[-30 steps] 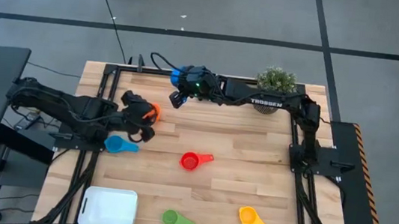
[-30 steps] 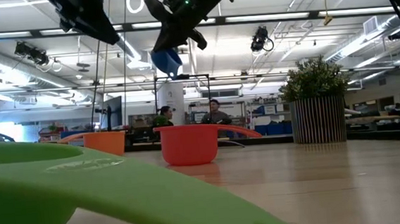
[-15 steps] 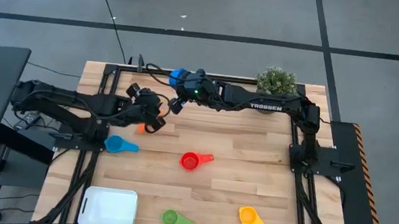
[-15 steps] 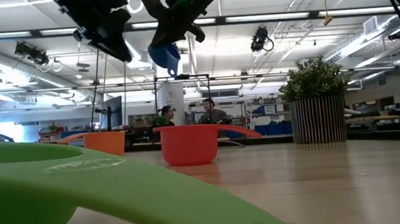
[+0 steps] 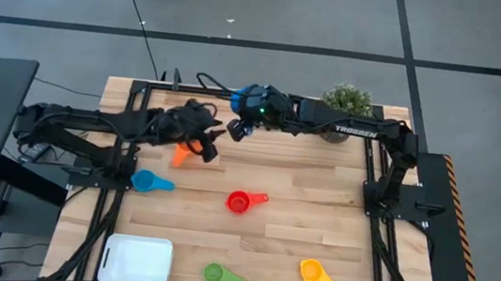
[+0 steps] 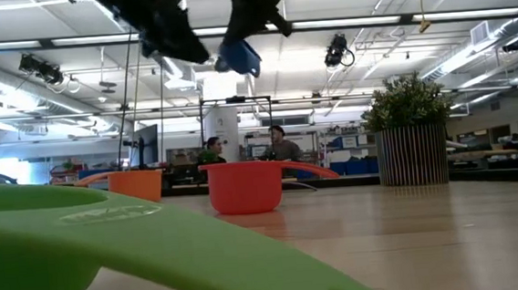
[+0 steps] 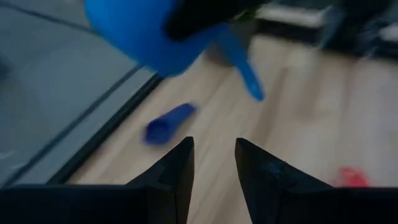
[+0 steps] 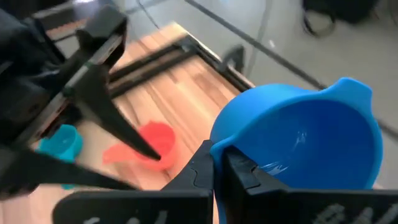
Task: Nest measuring cups in basket
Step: Stack the dark blue measuring cup into the orange measuring cup
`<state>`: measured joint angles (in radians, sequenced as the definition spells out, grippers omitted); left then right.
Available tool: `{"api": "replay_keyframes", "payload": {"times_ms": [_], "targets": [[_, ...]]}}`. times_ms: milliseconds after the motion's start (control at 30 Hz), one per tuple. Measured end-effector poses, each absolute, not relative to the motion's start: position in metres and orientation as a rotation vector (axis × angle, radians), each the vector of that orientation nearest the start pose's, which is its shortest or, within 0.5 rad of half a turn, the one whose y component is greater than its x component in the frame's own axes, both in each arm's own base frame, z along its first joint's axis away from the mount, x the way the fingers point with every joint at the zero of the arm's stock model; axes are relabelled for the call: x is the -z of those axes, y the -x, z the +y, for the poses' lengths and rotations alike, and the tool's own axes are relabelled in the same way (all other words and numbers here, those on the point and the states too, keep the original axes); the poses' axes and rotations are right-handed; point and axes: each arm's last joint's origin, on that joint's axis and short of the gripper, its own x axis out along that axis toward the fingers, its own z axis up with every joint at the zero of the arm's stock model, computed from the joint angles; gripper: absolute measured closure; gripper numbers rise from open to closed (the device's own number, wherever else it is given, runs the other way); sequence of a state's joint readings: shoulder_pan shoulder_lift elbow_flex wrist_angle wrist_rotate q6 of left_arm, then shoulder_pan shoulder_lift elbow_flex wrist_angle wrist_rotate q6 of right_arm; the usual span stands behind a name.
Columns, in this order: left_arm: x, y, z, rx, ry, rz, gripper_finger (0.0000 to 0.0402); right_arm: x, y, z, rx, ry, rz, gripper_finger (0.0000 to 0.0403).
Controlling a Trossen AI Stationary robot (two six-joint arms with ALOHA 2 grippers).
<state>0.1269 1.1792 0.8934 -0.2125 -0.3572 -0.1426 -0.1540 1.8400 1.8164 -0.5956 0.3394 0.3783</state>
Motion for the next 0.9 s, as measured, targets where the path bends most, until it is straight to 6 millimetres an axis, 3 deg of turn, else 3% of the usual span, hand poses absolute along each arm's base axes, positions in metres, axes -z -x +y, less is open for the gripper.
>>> {"api": "replay_keyframes", "payload": {"times_ms": [167, 367, 667, 900], "targets": [[-0.276, -0.256, 0.051, -0.332, 0.136, 0.334, 0.0276, -0.353, -0.403, -0.079, 0.689, -0.370, 0.530, 0.0393], [-0.271, -0.256, 0.054, -0.318, 0.144, 0.294, 0.0276, -0.354, -0.401, -0.083, 0.845, -0.421, 0.454, 0.0393], [-0.258, -0.259, 0.062, -0.324, 0.054, 0.351, 0.0276, -0.342, -0.402, -0.088, 0.890, -0.500, 0.422, 0.0393], [-0.243, -0.273, 0.079, -0.192, 0.098, 0.331, 0.0276, -0.344, -0.405, -0.083, 0.887, -0.468, 0.396, 0.0393]]}}
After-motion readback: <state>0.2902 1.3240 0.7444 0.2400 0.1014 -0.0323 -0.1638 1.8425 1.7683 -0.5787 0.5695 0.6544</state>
